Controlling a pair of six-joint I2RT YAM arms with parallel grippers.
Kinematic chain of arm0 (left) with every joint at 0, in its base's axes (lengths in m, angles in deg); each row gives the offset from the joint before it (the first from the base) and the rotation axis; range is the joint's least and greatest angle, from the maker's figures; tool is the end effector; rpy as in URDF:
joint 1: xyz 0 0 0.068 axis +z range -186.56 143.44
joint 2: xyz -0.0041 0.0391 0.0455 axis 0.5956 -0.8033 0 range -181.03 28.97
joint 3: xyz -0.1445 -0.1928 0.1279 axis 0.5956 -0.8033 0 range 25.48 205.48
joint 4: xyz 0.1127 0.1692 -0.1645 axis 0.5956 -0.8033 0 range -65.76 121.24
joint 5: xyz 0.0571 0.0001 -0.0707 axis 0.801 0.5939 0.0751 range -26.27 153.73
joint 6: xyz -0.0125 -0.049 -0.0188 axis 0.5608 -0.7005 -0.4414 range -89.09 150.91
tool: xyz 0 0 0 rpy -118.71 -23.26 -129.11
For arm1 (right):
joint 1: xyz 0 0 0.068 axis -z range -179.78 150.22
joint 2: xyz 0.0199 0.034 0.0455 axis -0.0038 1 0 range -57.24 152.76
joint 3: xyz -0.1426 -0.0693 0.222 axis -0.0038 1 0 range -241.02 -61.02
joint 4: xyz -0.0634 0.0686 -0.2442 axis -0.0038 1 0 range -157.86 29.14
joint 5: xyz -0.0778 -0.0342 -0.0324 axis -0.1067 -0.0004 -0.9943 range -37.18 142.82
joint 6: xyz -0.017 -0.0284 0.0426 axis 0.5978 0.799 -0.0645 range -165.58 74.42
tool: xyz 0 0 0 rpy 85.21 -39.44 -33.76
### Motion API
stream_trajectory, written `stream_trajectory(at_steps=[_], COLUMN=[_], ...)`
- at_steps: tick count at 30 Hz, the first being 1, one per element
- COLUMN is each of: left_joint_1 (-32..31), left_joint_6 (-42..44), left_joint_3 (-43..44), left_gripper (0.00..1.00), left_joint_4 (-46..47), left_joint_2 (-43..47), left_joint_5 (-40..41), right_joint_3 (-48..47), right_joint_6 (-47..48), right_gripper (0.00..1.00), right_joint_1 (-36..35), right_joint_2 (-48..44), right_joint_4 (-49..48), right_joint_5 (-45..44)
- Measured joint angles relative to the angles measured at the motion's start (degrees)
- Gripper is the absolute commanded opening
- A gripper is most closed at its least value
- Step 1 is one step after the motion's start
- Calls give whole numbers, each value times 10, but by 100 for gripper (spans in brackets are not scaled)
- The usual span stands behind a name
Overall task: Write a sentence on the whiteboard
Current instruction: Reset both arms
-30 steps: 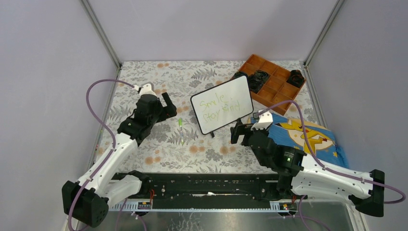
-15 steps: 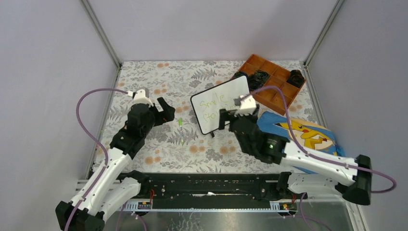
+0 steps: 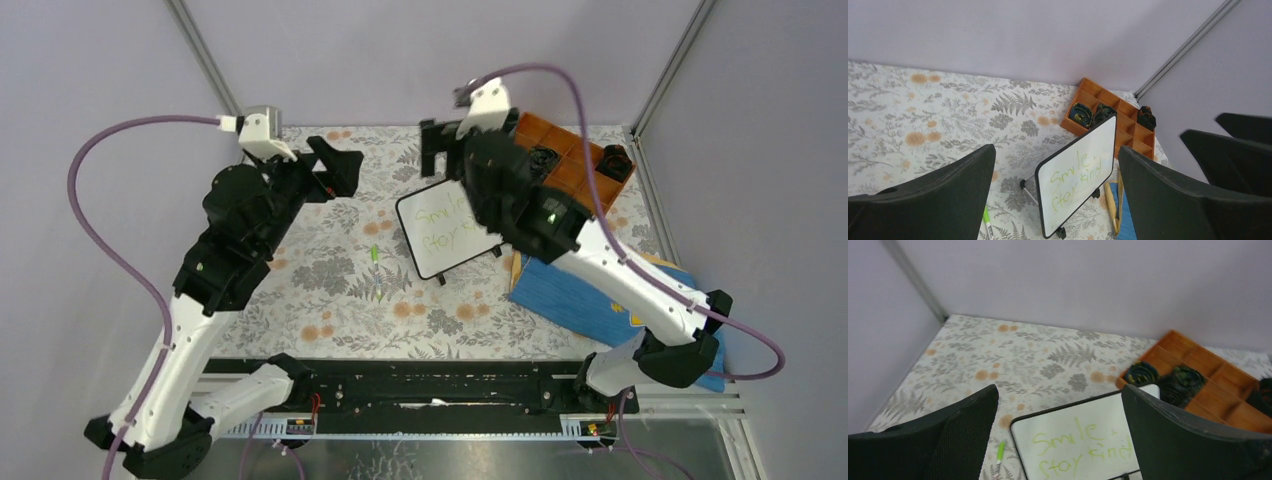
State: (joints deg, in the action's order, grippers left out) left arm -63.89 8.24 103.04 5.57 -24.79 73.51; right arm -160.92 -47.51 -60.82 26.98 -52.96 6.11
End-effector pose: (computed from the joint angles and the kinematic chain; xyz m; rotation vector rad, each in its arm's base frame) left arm 0.1564 -0.0741 0.4766 -0.0683 1.6280 -0.5385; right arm 0.1734 0.2601 0.5015 -0.1613 1.5578 0.2313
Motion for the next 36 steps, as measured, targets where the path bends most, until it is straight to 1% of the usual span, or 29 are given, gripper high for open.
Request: stream_trajectory(at_steps=[3,5,6,9,11,18,21,24,28,32,36], left_joint_1=[-54,-99,-119,-161,-174,-177,-177,-177,-177,-177,-177], left_joint_6=[27,46,55,80,92,101,86,62,25,0,-19], left_joint_3=[42,63,69,73,73,63,42,21,-6,-30,-36], left_gripper=[99,99,99,99,99,99,99,99,99,99,99], left_joint_4=[-16,-22,-23,-23,-23,5,12,9,-14,-28,-38], left_joint_2=[-35,-63,-76,-98,-103,-69,-50,-45,-42,-23,-10], left_joint_5=[44,74,88,117,128,159,179,198,219,231,239], right_joint_3=[-14,18,39,126,173,334,393,416,414,378,352], right_joint_6=[-68,-104,-112,-120,-113,-54,-38,-31,-26,-21,-18], right_gripper=[100,100,100,100,100,100,100,100,100,100,100], right_joint_1=[92,144,153,152,149,149,149,149,149,149,149], right_joint_2=[-2,-23,-38,-116,-177,-368,-421,-443,-449,-422,-387], right_joint_4=[61,76,80,77,64,-32,-54,-61,-71,-66,-69], right_joint_5=[45,50,50,49,44,7,10,30,77,110,121])
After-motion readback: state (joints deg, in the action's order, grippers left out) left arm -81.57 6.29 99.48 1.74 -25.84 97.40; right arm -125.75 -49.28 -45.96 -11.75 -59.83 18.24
